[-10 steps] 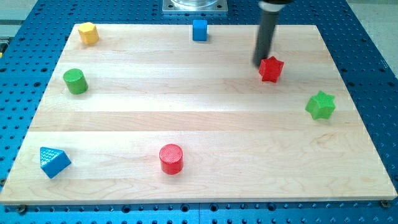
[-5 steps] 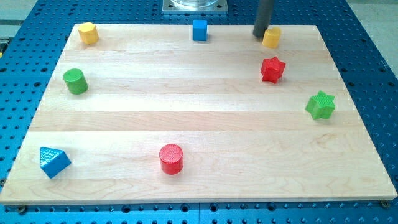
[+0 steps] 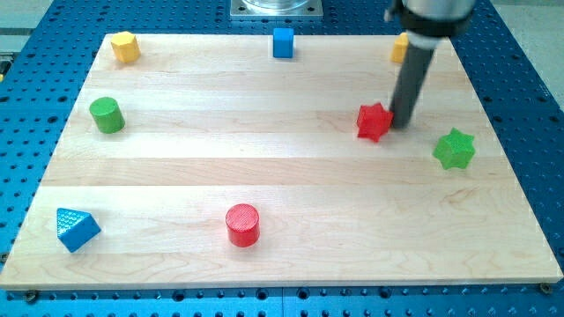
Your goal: Push the red star to the bottom right
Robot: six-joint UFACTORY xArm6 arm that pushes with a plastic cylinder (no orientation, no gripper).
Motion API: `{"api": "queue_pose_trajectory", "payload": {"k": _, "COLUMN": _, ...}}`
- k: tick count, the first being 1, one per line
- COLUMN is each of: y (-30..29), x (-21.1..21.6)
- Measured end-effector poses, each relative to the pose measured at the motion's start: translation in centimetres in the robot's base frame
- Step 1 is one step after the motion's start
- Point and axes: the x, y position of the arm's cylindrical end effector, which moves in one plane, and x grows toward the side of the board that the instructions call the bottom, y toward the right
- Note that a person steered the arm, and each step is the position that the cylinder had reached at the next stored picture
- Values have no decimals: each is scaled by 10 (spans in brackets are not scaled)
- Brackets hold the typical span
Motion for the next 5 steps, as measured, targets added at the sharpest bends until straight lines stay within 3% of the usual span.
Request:
{"api": "queue_pose_trajectory", "payload": {"k": 1, "y": 0, "x": 76}}
{"api": "queue_pose_trajectory", "payload": {"k": 3, "y": 9, "x": -55}}
{"api": "queue_pose_trajectory", "payload": {"k": 4, "y": -20, "x": -39}}
{"api": "queue_pose_trajectory", "payload": {"k": 5, "y": -45, "x": 30}}
